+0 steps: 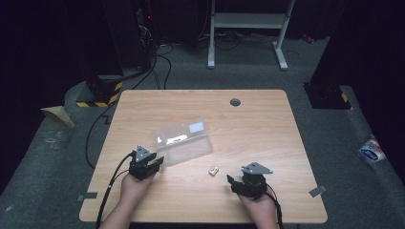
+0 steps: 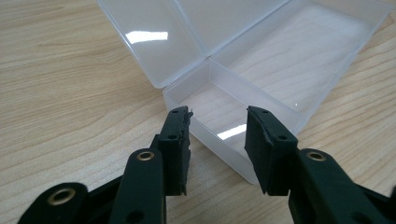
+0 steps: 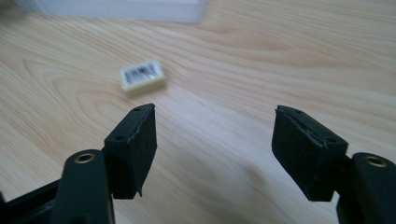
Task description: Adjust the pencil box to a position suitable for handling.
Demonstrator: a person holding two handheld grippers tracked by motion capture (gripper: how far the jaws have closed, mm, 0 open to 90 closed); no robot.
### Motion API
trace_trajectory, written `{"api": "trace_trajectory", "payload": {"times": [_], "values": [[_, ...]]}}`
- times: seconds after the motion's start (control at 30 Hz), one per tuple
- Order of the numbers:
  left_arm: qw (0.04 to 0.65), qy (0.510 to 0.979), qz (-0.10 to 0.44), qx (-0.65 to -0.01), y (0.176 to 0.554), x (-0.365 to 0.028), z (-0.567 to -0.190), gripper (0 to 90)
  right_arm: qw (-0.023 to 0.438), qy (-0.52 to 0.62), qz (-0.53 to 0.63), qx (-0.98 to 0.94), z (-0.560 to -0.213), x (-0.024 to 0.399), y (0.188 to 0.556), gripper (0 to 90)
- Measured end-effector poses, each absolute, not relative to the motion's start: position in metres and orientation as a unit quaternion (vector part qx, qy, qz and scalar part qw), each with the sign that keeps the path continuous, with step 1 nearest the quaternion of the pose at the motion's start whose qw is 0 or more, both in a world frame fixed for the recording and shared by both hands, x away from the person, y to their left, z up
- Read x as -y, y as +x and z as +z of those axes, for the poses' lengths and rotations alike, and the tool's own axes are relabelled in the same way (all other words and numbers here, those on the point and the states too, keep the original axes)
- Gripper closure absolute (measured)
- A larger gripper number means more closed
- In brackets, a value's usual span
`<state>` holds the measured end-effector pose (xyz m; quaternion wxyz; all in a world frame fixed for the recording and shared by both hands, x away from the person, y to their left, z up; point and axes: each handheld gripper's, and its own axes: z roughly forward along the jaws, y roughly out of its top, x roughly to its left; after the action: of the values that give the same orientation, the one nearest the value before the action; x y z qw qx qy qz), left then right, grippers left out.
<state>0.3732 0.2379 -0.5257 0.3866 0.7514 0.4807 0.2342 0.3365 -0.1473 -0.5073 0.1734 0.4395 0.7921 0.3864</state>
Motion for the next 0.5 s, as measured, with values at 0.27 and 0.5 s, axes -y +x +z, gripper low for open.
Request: {"api": "trace_trajectory", "payload": {"times": [0.27,0.5], "values": [[0.385,0.755,0.234,-0.476,0.373,-0.238,-0.526,59.9,0.176,0.396,0.385,-0.815,-0.515,0.1,0.35,43.8],[0.385,0.755,0.235,-0.476,0.373,-0.238,-0.526,60.0,0.166,0.39,0.371,-0.826,-0.521,0.085,0.357,54.4]]}}
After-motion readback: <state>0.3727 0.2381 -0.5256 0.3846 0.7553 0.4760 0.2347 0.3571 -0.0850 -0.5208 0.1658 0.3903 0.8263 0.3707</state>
